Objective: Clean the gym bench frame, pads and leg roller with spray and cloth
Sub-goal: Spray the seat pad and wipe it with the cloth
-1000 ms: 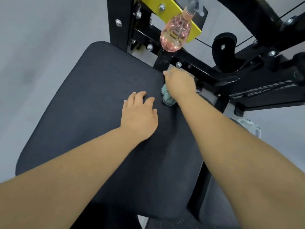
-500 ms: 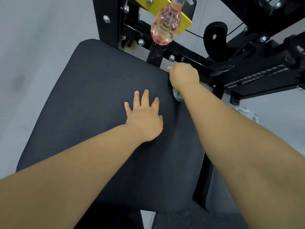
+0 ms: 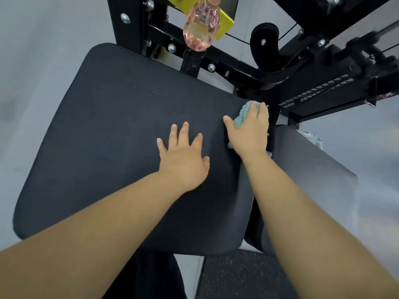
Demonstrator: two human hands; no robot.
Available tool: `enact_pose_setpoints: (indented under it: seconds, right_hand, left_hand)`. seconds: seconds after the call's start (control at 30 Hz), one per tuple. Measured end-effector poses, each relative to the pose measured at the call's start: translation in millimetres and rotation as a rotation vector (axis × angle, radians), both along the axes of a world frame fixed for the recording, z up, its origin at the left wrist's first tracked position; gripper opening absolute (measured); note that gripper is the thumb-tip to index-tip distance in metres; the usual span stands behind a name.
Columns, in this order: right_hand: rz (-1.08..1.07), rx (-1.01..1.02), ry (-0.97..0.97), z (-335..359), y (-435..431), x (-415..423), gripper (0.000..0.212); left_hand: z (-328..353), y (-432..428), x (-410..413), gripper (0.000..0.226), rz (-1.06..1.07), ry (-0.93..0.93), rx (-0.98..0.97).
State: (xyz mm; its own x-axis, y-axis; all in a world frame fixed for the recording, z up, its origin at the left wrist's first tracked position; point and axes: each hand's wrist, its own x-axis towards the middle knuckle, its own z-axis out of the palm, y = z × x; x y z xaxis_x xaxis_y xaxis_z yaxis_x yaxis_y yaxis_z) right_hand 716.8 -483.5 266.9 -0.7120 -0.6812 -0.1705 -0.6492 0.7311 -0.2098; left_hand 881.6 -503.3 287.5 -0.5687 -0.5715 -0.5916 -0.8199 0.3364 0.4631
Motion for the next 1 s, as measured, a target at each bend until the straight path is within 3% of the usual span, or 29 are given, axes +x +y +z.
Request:
enact_pose_setpoints:
  seconds: [0.17, 0.3, 0.47, 0.6, 0.87, 1.0]
  right_hand:
    - [-0.051, 0.049, -0.036, 5.2, -37.0, -46.0, 0.044]
    - [-0.136, 0.080, -0.180, 11.5, -41.0, -67.9, 0.045]
    - [-0.227, -0.117, -0.166, 11.6, 27.9, -24.5, 0.038]
    - [-0.208, -0.134, -0.216, 9.5, 83.1, 4.8, 0.040]
    - [-0.164, -0.083, -0.219, 18.0, -1.2, -51.7, 0.038]
    - [-0.207, -0.120, -0.301, 13.0, 25.3, -42.6, 0.037]
  left_hand:
    - [1.2, 2.1, 2.1, 0.059, 0.002, -0.007, -0.015]
    - [9.6, 8.0, -12.0, 0.059, 0.023, 0.021, 0.011]
    - [10.6, 28.2, -35.0, 0.061, 0.046, -0.012, 0.029]
    - [7.2, 31.9, -39.7, 0.070, 0.032, -0.064, -0.027]
    - [-1.7, 40.6, -42.0, 0.079, -0.079, -0.178, -0.135]
    - [-7.9, 51.0, -40.6, 0.076, -0.048, -0.170, -0.190]
